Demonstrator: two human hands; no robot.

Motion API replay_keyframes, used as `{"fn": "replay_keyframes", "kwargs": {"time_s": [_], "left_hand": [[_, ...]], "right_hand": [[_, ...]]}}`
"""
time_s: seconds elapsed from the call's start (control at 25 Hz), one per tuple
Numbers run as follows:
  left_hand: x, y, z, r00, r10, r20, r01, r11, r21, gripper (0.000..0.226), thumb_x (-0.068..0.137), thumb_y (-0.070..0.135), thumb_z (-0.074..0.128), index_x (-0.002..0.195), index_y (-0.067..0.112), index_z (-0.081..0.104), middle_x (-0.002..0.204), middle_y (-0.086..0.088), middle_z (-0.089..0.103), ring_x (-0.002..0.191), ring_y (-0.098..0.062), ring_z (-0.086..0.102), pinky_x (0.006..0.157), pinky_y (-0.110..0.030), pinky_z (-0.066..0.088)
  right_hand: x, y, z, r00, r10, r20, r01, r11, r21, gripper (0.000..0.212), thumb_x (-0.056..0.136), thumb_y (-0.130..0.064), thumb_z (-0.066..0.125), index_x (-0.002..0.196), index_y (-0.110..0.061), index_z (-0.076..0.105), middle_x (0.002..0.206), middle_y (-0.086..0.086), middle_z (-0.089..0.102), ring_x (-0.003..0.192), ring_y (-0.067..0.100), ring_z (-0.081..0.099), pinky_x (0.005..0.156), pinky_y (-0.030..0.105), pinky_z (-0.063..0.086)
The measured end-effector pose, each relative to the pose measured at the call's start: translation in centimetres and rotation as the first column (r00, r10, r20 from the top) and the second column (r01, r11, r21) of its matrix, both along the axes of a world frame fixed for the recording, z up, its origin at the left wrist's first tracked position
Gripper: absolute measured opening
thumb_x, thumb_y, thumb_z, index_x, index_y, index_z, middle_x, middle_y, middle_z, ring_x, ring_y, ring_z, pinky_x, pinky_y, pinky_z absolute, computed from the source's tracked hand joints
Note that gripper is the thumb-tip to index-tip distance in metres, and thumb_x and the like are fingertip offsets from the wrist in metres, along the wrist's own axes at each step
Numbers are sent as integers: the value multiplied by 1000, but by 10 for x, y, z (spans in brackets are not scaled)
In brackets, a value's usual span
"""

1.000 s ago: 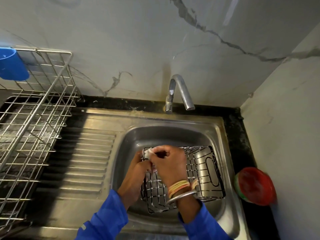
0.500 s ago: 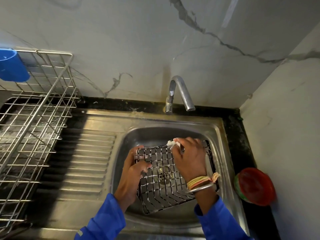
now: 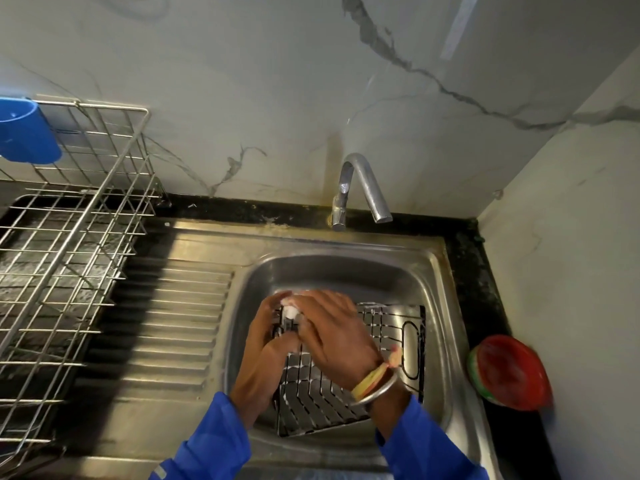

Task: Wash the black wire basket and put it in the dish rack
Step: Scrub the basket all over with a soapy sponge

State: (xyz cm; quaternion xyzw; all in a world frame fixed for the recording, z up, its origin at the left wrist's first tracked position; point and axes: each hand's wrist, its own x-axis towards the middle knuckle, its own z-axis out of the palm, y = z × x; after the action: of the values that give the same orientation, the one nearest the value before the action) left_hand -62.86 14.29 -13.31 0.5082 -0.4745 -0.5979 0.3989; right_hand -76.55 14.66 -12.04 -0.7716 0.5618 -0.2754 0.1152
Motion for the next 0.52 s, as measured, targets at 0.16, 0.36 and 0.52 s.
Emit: {"fn": "replay_keyframes", "kwargs": {"time_s": [0.16,0.36,0.52], "left_hand": [[6,-2,-1,995,-58,81,61,998,-34,73,65,12,58,136,30,53,120,13,64,89,-1,64,71,-32,60],[-1,-5,2,997,-69,35,71,996,-47,64,66,9,56,127,28,58,113,13,69,99,-6,65,78,-24,57],[-8,-10,1,998,-59,-24,58,997,-59,62,72,7,58,132,21,54,108,5,72,97,-14,69,77,-31,60]], "right_hand": [[-42,14,-19,961,-157,229,169,985,-37,33,98,-30,40,113,-14,65,112,1,67,104,10,58,85,39,52],[-16,7,-12,955,-236,179,258,960,-111,34,90,-20,41,114,-17,65,107,0,69,99,10,60,85,35,48],[3,-6,-7,981,-190,37,194,958,-211,30,94,-29,44,110,-17,66,108,2,67,99,16,59,82,34,46]]}}
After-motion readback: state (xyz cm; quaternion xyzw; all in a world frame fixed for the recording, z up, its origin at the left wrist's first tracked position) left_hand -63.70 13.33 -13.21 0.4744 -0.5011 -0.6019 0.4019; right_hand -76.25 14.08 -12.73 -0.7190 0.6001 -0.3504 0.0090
